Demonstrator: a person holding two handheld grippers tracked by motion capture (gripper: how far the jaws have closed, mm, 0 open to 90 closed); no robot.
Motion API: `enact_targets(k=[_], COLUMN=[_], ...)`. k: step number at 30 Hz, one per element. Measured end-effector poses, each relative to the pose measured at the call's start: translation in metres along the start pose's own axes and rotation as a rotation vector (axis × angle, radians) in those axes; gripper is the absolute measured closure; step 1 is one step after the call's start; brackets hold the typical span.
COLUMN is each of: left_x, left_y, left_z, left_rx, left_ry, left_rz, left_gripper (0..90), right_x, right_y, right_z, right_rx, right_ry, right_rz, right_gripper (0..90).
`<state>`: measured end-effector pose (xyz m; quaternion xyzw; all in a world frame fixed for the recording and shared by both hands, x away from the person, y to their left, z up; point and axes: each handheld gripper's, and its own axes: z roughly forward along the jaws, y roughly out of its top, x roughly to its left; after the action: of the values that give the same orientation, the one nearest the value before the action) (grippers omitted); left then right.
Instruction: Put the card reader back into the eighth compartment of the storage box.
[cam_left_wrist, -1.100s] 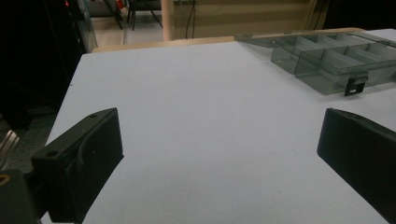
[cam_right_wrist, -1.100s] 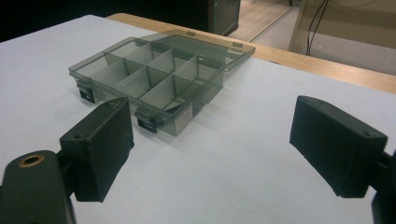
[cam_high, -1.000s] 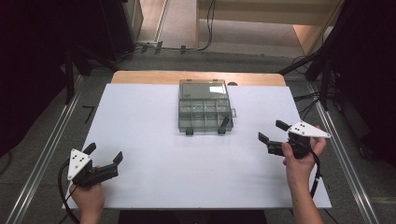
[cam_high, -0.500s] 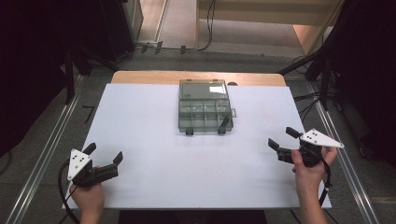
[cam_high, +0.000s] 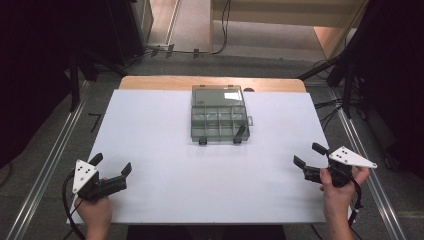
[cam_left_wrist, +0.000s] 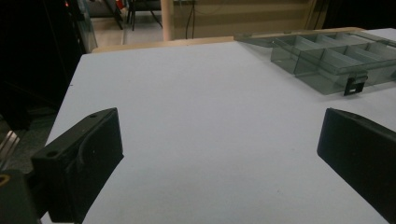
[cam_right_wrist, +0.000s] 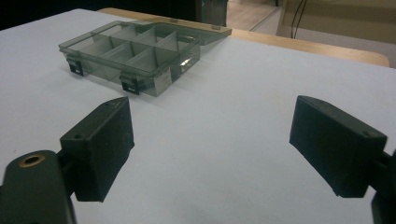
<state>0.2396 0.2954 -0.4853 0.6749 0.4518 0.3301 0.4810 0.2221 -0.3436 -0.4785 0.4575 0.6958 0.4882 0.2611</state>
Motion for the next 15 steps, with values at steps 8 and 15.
enact_targets(k=[8,15], left_x=[0.000,-0.001], left_y=[0.000,0.000], left_z=[0.000,0.001], left_rx=[-0.003,-0.001], left_ry=[-0.001,0.000], left_rz=[0.000,0.003], left_gripper=[0.3,0.3], right_x=[-0.007,-0.010], right_y=[-0.012,-0.021], right_z=[-0.011,-0.015], right_rx=[-0.018,-0.024], right_ry=[-0.020,-0.045], right_rz=[0.028,0.036], right_gripper=[12.2,12.1])
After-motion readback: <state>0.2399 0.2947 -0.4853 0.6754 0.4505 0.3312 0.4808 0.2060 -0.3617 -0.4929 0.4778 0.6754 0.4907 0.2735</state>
